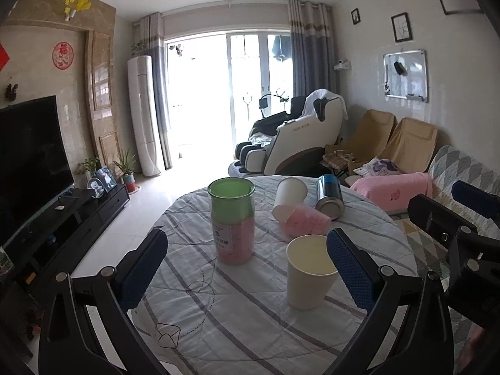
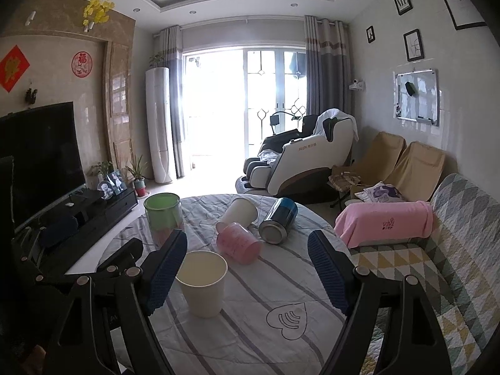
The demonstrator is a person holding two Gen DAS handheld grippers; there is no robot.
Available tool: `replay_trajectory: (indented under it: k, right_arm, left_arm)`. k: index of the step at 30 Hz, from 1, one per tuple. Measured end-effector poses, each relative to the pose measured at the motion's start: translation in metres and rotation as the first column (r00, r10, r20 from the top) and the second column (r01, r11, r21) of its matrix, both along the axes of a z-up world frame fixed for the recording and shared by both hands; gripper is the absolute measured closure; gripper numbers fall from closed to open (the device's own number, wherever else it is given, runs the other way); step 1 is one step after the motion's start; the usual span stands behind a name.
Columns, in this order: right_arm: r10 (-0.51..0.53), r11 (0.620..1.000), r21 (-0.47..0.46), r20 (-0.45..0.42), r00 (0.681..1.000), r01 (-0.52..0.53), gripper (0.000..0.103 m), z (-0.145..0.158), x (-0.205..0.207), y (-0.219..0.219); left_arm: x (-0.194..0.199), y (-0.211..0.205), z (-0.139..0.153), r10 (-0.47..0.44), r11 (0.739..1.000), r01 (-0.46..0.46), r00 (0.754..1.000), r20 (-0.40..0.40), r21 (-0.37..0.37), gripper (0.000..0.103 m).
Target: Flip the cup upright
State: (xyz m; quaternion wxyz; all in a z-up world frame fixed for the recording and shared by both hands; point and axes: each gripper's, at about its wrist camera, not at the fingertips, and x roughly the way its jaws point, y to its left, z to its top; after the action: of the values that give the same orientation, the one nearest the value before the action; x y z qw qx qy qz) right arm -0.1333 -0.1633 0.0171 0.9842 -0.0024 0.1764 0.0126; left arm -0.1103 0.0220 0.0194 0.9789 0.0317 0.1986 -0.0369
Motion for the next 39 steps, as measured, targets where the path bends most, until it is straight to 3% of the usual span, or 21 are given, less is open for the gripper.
replay_trajectory:
  k: [39]
  right_arm:
    - [0.004, 1.0, -0.008, -0.037, 0.999, -0.004, 0.022, -0.004, 0.011, -0.002]
  left_arm:
    - [0.011, -0.004, -0.006, -0.038, 0.999, 0.037, 0.999, -0.02, -0.014, 0.0]
